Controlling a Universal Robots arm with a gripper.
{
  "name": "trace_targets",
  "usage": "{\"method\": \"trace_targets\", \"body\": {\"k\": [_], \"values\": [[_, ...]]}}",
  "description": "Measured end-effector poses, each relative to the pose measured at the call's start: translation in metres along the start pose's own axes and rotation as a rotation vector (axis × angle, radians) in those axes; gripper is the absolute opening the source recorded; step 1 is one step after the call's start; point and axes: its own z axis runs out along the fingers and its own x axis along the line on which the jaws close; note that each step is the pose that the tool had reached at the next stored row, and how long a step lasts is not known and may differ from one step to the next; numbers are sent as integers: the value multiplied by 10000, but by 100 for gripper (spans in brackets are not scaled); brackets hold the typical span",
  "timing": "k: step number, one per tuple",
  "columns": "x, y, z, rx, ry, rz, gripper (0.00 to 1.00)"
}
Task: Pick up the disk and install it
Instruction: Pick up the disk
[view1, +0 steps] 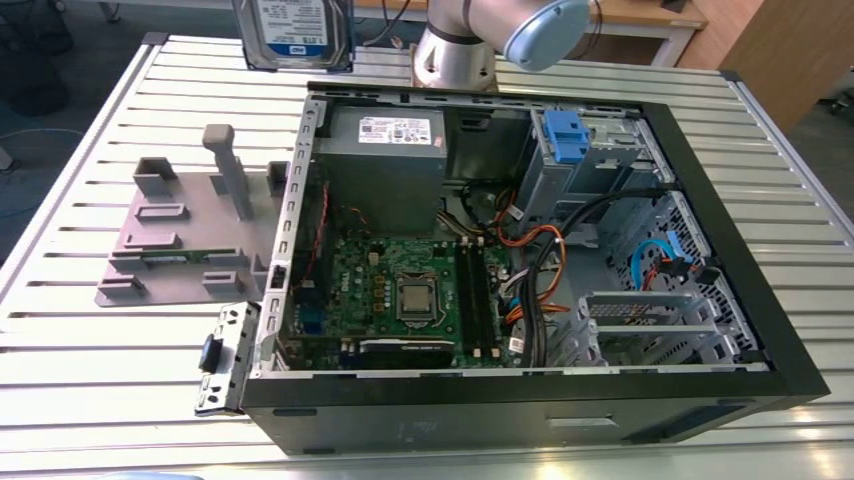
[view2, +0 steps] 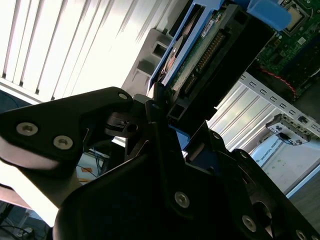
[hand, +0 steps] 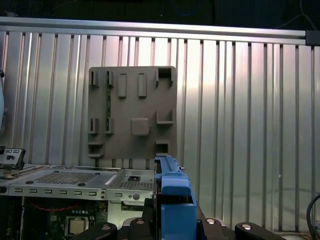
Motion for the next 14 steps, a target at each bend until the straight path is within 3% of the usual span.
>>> {"method": "trace_targets", "body": {"k": [14], "values": [[1,-34,1,0,5,0,37]]}}
